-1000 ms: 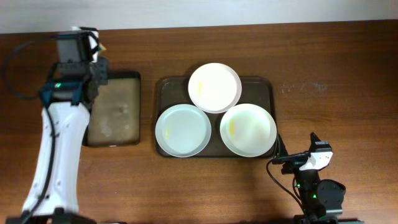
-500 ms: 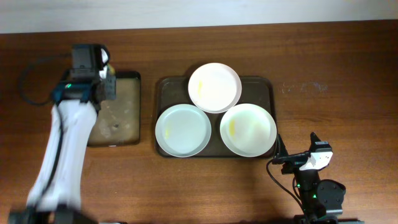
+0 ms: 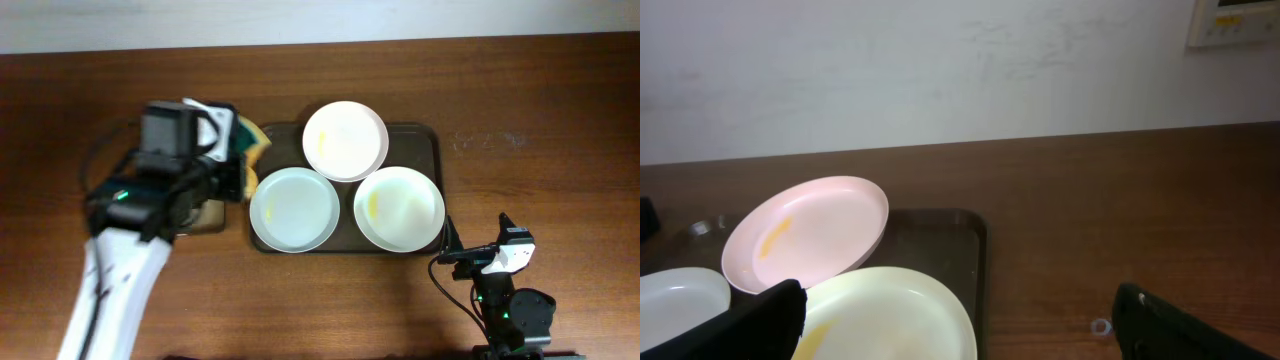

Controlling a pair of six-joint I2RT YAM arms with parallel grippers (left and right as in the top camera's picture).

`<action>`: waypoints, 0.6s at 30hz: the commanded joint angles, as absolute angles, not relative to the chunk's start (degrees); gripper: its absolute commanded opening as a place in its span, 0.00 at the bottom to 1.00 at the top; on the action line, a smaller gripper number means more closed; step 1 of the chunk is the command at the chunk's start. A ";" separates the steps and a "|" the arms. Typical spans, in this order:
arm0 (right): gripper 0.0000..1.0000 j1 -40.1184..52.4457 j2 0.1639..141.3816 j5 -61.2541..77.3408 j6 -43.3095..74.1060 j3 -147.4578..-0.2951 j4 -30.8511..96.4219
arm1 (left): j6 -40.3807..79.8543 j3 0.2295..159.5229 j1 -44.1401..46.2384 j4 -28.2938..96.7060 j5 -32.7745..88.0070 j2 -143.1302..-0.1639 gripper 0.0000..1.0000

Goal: Clean dirty plates on tray and stack at the side
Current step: 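Move the sponge with the left gripper onto the pale blue plate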

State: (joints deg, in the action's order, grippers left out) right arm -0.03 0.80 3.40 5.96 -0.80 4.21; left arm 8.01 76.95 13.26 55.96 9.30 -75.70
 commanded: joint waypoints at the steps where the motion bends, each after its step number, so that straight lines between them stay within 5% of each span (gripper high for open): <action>1: 0.98 -0.38 0.36 3.90 6.00 -0.32 4.21 | 24.32 71.64 16.21 54.43 11.60 -80.93 0.00; 5: 0.98 -0.40 0.36 3.90 6.00 -0.32 4.21 | 35.40 68.53 19.18 50.09 11.62 -89.89 0.00; 18: 0.98 -0.38 0.36 3.90 6.00 -0.32 4.21 | 36.67 68.40 26.61 40.93 11.07 -106.94 0.06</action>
